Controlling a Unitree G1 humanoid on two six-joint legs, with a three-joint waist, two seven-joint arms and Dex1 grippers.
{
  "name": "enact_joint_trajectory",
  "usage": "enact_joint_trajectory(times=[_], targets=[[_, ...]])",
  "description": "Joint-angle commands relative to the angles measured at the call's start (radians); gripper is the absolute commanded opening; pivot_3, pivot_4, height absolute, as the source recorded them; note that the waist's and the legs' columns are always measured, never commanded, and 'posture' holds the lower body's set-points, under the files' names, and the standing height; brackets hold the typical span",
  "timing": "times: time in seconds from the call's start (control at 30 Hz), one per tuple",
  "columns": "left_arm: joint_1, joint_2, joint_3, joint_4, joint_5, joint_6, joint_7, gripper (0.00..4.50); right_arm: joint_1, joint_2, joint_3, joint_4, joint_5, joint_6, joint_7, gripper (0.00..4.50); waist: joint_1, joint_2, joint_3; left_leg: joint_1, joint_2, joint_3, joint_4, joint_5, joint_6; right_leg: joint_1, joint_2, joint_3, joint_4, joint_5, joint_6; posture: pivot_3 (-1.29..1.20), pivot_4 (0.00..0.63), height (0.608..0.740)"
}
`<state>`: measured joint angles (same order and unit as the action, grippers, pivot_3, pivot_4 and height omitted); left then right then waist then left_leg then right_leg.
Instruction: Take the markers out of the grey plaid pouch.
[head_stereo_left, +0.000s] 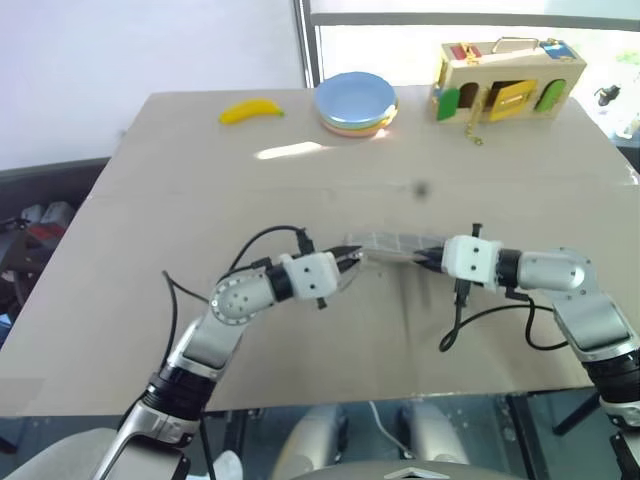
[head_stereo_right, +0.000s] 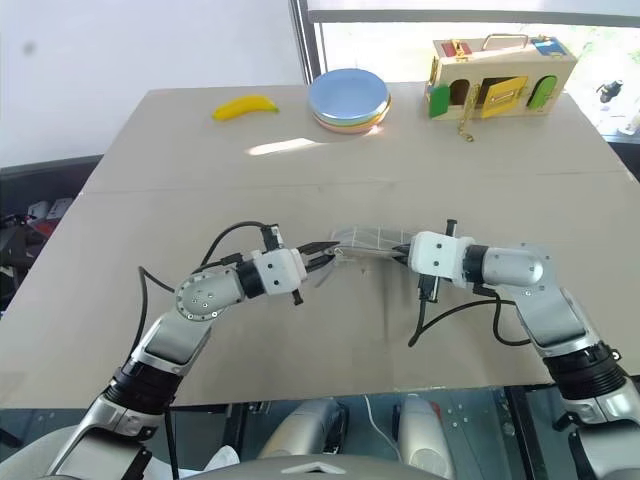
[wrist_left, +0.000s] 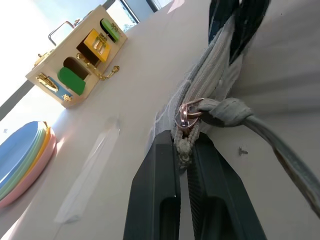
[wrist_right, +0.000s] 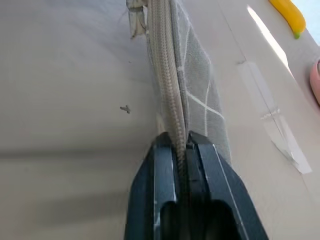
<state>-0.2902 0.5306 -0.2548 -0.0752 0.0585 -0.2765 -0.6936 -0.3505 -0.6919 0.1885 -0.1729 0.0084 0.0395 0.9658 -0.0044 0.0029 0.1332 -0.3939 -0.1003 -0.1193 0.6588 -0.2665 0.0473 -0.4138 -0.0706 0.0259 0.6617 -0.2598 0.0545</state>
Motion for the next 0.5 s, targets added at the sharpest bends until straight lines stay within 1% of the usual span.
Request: enact_joint_trajectory(times=[0.03,0.07,0.1,0.17,0.3,0.5], targets=[[0.003,0.010,0.012,-0.057,0.015,-0.046,-0.001,2.03,-0.019,-0.004,-0.020,-0.008,0.005,-0.021,-0.008,0.00,0.000,0.000,0.000,0.000,0.000,0.000,0.000,0.000,0.000,0.000,0.000,0.000,0.000,0.000,0.000,0.00,0.150,0.740],[0.005,0.019,0.011,-0.049,0.029,-0.063,0.000,2.60,-0.019,-0.004,-0.025,-0.006,0.009,-0.025,-0.009,0.00,0.000,0.000,0.000,0.000,0.000,0.000,0.000,0.000,0.000,0.000,0.000,0.000,0.000,0.000,0.000,0.00,0.150,0.740],[0.006,0.026,0.012,-0.040,0.044,-0.079,0.003,2.93,-0.019,-0.005,-0.030,-0.004,0.014,-0.029,-0.008,0.00,0.000,0.000,0.000,0.000,0.000,0.000,0.000,0.000,0.000,0.000,0.000,0.000,0.000,0.000,0.000,0.00,0.150,0.740],[0.005,0.033,0.019,-0.019,0.065,-0.105,0.016,2.93,-0.017,-0.005,-0.040,0.003,0.024,-0.051,-0.007,0.00,-0.001,0.000,0.000,0.000,0.000,0.000,0.000,0.000,0.000,0.000,0.000,0.000,0.000,0.000,0.000,0.00,0.150,0.740],[0.008,0.030,0.029,0.024,0.062,-0.144,0.029,2.93,-0.014,0.003,-0.061,0.005,0.056,-0.073,-0.010,0.00,-0.001,0.000,0.000,0.000,0.000,0.000,0.000,0.000,0.000,0.000,0.000,0.000,0.000,0.000,0.000,0.00,0.150,0.740],[0.016,0.026,0.034,0.109,0.035,-0.268,0.032,2.93,0.009,-0.002,-0.100,0.053,0.113,-0.162,0.014,0.00,-0.001,0.000,0.000,0.000,0.000,0.000,0.000,0.000,0.000,0.000,0.000,0.000,0.000,0.000,0.000,0.00,0.150,0.740]])
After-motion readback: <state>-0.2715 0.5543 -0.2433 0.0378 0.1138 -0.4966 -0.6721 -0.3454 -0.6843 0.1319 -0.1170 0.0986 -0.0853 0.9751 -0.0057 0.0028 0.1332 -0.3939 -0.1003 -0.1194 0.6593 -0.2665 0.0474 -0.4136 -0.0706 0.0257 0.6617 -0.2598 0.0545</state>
